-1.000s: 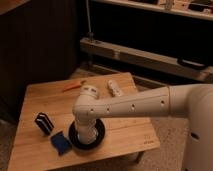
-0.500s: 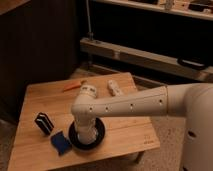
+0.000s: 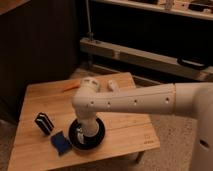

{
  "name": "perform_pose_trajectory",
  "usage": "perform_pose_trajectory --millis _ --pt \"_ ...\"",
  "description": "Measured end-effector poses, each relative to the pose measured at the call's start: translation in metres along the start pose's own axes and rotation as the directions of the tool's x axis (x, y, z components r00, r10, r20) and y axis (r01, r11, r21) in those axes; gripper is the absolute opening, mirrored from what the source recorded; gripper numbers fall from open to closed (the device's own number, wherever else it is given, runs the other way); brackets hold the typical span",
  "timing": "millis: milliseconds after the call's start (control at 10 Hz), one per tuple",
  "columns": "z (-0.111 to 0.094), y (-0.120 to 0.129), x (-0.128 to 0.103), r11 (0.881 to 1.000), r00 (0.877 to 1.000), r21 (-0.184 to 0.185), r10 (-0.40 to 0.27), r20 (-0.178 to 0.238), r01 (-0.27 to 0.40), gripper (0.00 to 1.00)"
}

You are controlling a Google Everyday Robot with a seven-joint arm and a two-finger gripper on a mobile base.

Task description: Place the ceramic cup over the eraser

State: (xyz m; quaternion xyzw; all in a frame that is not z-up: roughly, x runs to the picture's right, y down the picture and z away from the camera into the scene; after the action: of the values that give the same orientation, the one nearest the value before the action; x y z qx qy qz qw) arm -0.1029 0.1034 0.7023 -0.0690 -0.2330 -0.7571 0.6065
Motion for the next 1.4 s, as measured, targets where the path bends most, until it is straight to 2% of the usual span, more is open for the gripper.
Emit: perform_pose_trajectory --millis 200,300,500,700,800,900,1100,1300,1400 --pt "-0.043 -0.004 0.030 1.000 0.999 0.025 0.001 -0.048 0.001 0.00" --pt "-0.054 -0.012 0.042 0.999 0.998 0.044 -0.009 -0.059 0.012 0.00" --pt "-0.067 -0.045 0.061 0.993 0.995 0.091 -0.067 -0.076 0.074 0.00" --pt "-0.083 -0.090 0.063 0.975 0.983 0.139 -0.162 -0.091 0.174 0.00" --pt "-0.089 -0.112 0.058 0.962 0.973 0.158 -0.209 -0.098 0.222 0.00" --pt "-0.096 -0.145 0.049 0.940 0.956 0.182 -0.274 -0.108 0.290 0.00" --pt "-0.104 -0.185 0.041 0.905 0.927 0.206 -0.354 -0.123 0.372 0.00" --pt "-0.109 -0.229 0.048 0.863 0.888 0.212 -0.433 -0.155 0.458 0.00" --pt "-0.109 -0.239 0.054 0.854 0.877 0.206 -0.451 -0.165 0.478 0.00"
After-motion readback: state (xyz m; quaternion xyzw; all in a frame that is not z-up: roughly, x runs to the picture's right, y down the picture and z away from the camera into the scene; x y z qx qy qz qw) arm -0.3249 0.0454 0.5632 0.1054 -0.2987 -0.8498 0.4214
